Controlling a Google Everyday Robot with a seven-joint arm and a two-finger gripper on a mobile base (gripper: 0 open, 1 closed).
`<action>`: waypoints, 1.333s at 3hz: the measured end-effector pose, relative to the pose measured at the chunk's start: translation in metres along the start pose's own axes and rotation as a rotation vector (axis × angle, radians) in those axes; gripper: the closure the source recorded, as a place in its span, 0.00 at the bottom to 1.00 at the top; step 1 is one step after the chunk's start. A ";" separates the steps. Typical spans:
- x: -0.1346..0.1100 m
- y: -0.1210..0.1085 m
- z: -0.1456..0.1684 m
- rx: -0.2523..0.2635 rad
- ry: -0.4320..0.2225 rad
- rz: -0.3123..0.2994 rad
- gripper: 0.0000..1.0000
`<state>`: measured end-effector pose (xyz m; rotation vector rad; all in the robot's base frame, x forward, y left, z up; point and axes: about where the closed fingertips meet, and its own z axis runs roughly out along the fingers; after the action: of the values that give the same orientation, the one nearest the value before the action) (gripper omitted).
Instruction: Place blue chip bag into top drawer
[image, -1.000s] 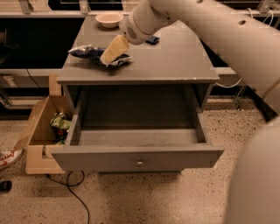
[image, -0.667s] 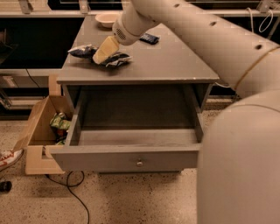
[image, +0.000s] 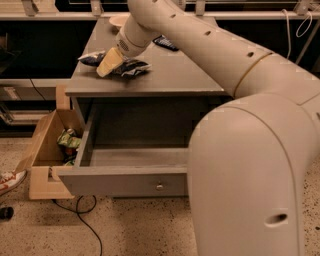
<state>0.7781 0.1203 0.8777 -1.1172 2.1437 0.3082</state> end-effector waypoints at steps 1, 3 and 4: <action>0.002 0.001 0.025 -0.010 0.019 0.019 0.27; 0.016 0.009 -0.010 -0.078 -0.122 -0.020 0.81; 0.036 0.017 -0.065 -0.109 -0.217 -0.094 1.00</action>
Offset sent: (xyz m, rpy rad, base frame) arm 0.0154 0.0072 -0.0344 0.0207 0.0459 -0.0216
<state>0.7200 0.0756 0.8995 -1.1845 1.8976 0.4853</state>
